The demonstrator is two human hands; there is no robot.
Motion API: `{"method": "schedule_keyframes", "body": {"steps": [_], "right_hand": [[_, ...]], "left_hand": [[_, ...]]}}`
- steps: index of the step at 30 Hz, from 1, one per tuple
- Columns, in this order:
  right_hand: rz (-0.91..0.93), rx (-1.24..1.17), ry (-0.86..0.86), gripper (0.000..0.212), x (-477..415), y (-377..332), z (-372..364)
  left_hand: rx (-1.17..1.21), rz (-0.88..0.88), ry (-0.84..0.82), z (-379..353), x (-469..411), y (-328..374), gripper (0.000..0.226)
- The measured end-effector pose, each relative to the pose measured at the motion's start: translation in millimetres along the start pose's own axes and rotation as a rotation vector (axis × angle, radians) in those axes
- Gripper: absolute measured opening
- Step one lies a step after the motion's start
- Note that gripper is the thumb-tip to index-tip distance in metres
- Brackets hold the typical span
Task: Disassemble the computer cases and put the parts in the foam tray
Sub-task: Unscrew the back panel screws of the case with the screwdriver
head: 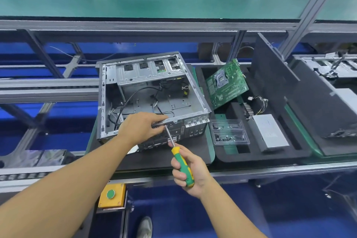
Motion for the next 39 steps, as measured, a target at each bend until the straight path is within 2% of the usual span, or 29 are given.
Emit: {"method": "schedule_keyframes", "body": {"steps": [6,9,11,12,13,16,17,18,19,20,21,22,23,24,25,27,30,32,33,37,38,39], "right_hand": [[-0.039,-0.275,-0.062,0.034,-8.9,12.0,-9.0],[-0.039,-0.342,-0.055,0.032,-12.7,17.9,-17.2],[-0.030,-0.283,0.007,0.031,-10.0,14.6,-17.1],[0.009,-0.142,0.086,0.029,-8.0,9.4,-11.9],[0.083,0.113,0.200,0.026,-4.3,0.9,-6.3],[0.294,1.291,0.666,0.015,13.0,-29.2,-8.0],[0.307,1.582,0.760,0.013,15.4,-31.1,-16.4],[0.313,1.725,0.803,0.014,17.1,-28.1,-25.8],[0.311,1.736,0.796,0.016,16.0,-22.7,-30.0],[0.281,1.610,0.752,0.017,11.1,-18.6,-26.5],[0.213,1.344,0.672,0.021,5.8,-17.6,-19.6],[0.103,0.978,0.573,0.025,2.8,-16.2,-13.6],[-0.045,0.620,0.433,0.031,-0.2,-9.5,-10.9],[-0.165,0.371,0.286,0.037,-0.2,-5.3,-13.1],[-0.225,0.234,0.170,0.040,1.7,-6.6,-15.7],[-0.216,0.158,0.046,0.033,6.0,-13.6,-15.0],[-0.141,0.230,0.077,0.024,11.2,-15.7,-7.7],[-0.106,0.419,0.142,0.023,14.8,-15.1,-8.8],[-0.072,0.589,0.189,0.022,17.2,-15.2,-12.4],[0.188,1.645,0.635,0.022,28.3,-18.8,-25.0],[0.241,1.798,0.733,0.024,29.3,-17.1,-27.6],[0.266,1.800,0.792,0.026,30.3,-16.8,-27.2]], "left_hand": [[-0.006,0.015,-0.035,-1.4,-1.3,-1.9,0.042],[-0.010,0.036,-0.053,-1.7,-2.1,-3.0,0.052],[0.004,0.048,-0.067,-2.4,-3.7,-4.3,0.046],[0.010,0.050,-0.072,-2.8,-4.1,-4.7,0.043],[0.010,0.049,-0.077,-3.3,-4.2,-4.6,0.041],[-0.001,0.037,-0.070,-2.6,-5.5,-3.8,0.042],[-0.001,0.035,-0.069,-2.2,-5.5,-3.4,0.042],[-0.001,0.035,-0.071,-2.1,-5.1,-2.7,0.042],[-0.005,0.038,-0.075,-1.6,-4.5,-2.1,0.041],[-0.006,0.044,-0.079,-1.0,-3.9,-2.0,0.041],[-0.004,0.050,-0.082,-0.3,-3.9,-2.0,0.040],[-0.002,0.054,-0.085,0.4,-3.7,-2.2,0.040],[-0.004,0.056,-0.088,0.6,-3.7,-2.0,0.041],[-0.008,0.055,-0.089,0.8,-3.8,-1.7,0.041],[-0.010,0.053,-0.087,1.2,-4.1,-1.3,0.042],[-0.008,0.050,-0.084,1.6,-4.4,-0.7,0.044],[0.011,0.043,-0.073,1.3,-4.4,-0.9,0.046],[0.038,0.051,-0.061,2.3,-4.9,-1.5,0.045],[0.050,0.056,-0.063,2.5,-4.9,-1.5,0.044],[0.078,0.083,-0.062,2.3,-3.1,-3.2,0.042],[0.076,0.086,-0.060,2.4,-2.7,-3.4,0.042],[0.070,0.084,-0.060,2.3,-2.1,-3.3,0.042]]}}
Point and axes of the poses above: each hand's wrist, its own x-axis away from the middle knuckle, its own z-axis out of the back of the hand, y = z × x, the point moved 6 cm from there along -x, towards the middle knuckle, and after that the axes turned 3 degrees about x, right-handed, at the moved point
